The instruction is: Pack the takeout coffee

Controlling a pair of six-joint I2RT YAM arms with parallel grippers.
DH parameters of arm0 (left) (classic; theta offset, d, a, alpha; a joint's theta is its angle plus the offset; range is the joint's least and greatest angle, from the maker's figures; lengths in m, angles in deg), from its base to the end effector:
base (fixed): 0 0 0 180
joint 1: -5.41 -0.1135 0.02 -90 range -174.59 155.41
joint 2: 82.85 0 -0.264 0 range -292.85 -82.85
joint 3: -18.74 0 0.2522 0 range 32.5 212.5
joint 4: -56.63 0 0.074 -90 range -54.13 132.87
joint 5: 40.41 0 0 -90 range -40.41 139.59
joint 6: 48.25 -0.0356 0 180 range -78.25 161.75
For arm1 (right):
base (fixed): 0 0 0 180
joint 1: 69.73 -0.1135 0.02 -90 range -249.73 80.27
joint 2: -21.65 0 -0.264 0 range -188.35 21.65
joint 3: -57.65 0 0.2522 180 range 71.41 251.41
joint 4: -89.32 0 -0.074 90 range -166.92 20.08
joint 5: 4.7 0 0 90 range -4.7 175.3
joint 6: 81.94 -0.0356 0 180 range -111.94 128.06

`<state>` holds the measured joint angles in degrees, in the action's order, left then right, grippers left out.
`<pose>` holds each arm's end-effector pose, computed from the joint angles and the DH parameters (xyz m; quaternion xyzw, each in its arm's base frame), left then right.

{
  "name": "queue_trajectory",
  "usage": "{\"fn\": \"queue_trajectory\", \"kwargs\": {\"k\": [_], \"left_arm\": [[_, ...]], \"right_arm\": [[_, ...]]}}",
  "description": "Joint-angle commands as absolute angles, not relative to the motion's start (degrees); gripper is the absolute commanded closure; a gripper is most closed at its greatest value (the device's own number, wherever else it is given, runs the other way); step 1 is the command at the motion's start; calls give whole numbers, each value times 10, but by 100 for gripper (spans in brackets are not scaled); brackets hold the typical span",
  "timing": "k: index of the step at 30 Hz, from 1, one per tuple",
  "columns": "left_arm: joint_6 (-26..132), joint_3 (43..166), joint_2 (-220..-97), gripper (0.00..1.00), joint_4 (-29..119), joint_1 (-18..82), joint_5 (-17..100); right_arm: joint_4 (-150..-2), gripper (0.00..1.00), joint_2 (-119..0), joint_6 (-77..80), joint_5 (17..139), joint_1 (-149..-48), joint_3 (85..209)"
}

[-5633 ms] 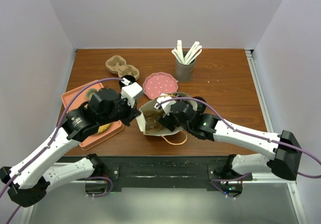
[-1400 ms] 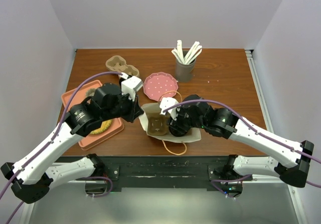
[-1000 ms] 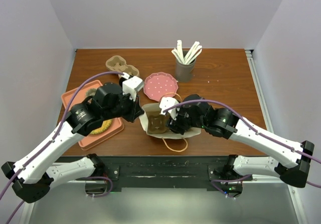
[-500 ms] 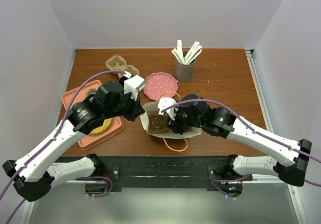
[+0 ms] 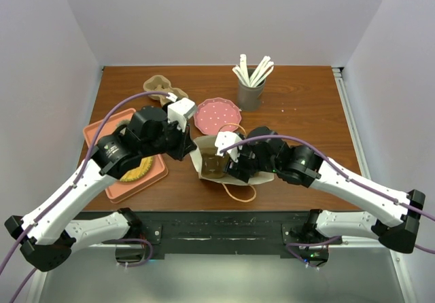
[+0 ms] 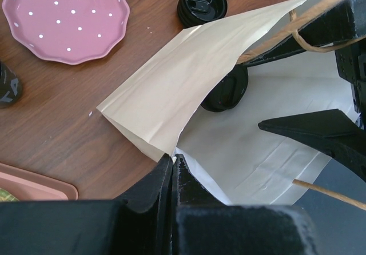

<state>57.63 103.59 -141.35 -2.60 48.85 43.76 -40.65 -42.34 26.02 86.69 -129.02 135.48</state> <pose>0.1427 -0.1401 0.3911 0.2326 0.8461 -0.2751 0.3928 0.1221 0.2038 0.3464 -0.5523 0.7001 0.1496 0.4272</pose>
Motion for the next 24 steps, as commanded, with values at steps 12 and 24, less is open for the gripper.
{"fn": "queue_trajectory", "kwargs": {"k": [12, 24], "left_arm": [[579, 1068, -1417, 95, -5, 479, 412], [585, 1069, -1424, 96, -16, 475, 404]], "right_arm": [[-324, 35, -439, 317, 834, -1290, 1429], [-318, 15, -407, 299, 869, -1288, 1444]]}}
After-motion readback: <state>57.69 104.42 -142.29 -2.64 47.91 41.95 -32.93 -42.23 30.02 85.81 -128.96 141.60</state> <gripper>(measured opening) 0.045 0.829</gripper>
